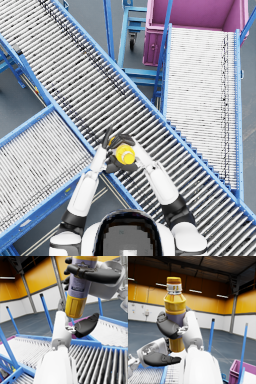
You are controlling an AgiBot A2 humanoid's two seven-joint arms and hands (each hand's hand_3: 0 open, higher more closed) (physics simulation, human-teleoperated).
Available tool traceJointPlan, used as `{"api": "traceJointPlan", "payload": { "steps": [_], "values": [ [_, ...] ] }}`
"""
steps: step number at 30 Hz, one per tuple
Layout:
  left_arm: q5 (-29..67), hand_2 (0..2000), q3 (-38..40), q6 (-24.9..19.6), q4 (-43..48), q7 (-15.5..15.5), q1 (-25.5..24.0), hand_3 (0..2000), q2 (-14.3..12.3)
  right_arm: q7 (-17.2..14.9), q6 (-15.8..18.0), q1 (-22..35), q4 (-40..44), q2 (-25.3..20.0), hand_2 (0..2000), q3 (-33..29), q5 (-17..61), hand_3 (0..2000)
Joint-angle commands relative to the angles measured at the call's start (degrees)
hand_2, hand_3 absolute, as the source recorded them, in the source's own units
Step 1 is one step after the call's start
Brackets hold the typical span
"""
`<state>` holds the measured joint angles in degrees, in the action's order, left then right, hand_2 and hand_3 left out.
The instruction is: Pick up the oil and place it on the left assembly line, put the cola on the right, and keep Sprite still
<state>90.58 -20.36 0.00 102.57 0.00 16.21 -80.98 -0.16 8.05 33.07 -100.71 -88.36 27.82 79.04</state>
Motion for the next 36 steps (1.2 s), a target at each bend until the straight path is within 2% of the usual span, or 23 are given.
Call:
{"api": "traceJointPlan", "payload": {
  "steps": [1, 4, 7, 8, 9, 10, 11, 14, 15, 16, 17, 21, 25, 28, 36],
  "values": [
    [0.0, 0, -0.1, 0.0, -0.2, 0.0, 1.7, 0, -1.3, 0.0, -0.1, -0.6, -0.1, 0.4, 2000, 2.3, 0.0, 2000],
    [0.0, 0, 0.1, 0.1, 0.7, 0.0, 1.7, 0, -1.5, -0.1, -0.1, -1.1, 0.8, 0.6, 2000, 4.3, 0.1, 2000],
    [0.1, 0, -0.1, 0.2, 0.4, 0.1, 1.5, 0, -1.5, 0.0, -1.6, -1.6, -0.3, 1.1, 2000, 6.1, 0.2, 2000],
    [0.1, 0, -0.5, 0.2, 0.7, 0.1, 1.6, 0, -1.6, 0.1, -2.7, -1.8, 0.2, 1.3, 2000, 4.0, 0.2, 2000],
    [0.1, 1361, 0.1, 0.2, 1.6, 0.1, 1.3, 327, -1.4, 0.1, -3.3, -1.7, 0.4, 1.4, 2000, 6.3, 0.2, 2000],
    [0.1, 2000, 0.4, -0.1, 1.7, 0.2, 1.1, 653, -1.2, 0.3, -3.9, -1.5, -0.1, 1.2, 2000, 6.5, 0.2, 2000],
    [0.2, 2000, 0.5, -2.2, 1.6, 0.1, 0.9, 980, -1.1, 0.4, -4.3, -1.5, -0.4, 1.4, 2000, 6.7, 0.2, 2000],
    [0.2, 2000, 1.1, -3.9, 0.7, 0.0, 0.1, 1960, -0.4, 0.5, -5.9, -2.1, -0.4, 2.1, 2000, 5.5, 0.3, 2000],
    [0.2, 2000, 0.2, -3.7, 1.7, 0.0, 0.8, 2000, -0.9, 0.4, -5.9, -1.4, -1.0, 1.5, 2000, 6.3, 0.3, 2000],
    [0.2, 2000, 1.0, -3.4, 0.9, 0.0, 0.0, 2000, -0.3, 0.3, -5.8, -1.2, -1.1, 1.3, 639, 6.7, 0.3, 1673],
    [0.2, 2000, 0.5, -3.0, 1.9, 0.1, 0.8, 2000, -1.0, 0.3, -7.0, -1.5, -1.8, 1.4, 0, 6.0, 0.2, 1347],
    [0.1, 2000, 6.5, -2.5, 4.0, 0.3, 0.2, 2000, -1.1, 0.2, -7.8, -4.1, -3.8, 3.2, 0, 2.4, 0.1, 40],
    [0.1, 2000, 17.4, -2.6, 6.1, 0.3, -2.5, 2000, -0.5, 0.2, -8.0, -4.9, -5.2, 3.2, 0, -0.6, 0.0, 0],
    [0.0, 2000, 27.0, -2.6, 4.1, 0.2, -3.4, 2000, -0.9, 0.2, -8.0, -5.9, -6.6, 3.6, 0, -2.0, 0.0, 0],
    [0.0, 2000, 43.5, -2.4, -3.8, 0.2, -6.6, 2000, -2.4, 0.2, -8.1, -4.9, -4.9, 1.2, 0, 0.7, 0.0, 0]
  ]
}}
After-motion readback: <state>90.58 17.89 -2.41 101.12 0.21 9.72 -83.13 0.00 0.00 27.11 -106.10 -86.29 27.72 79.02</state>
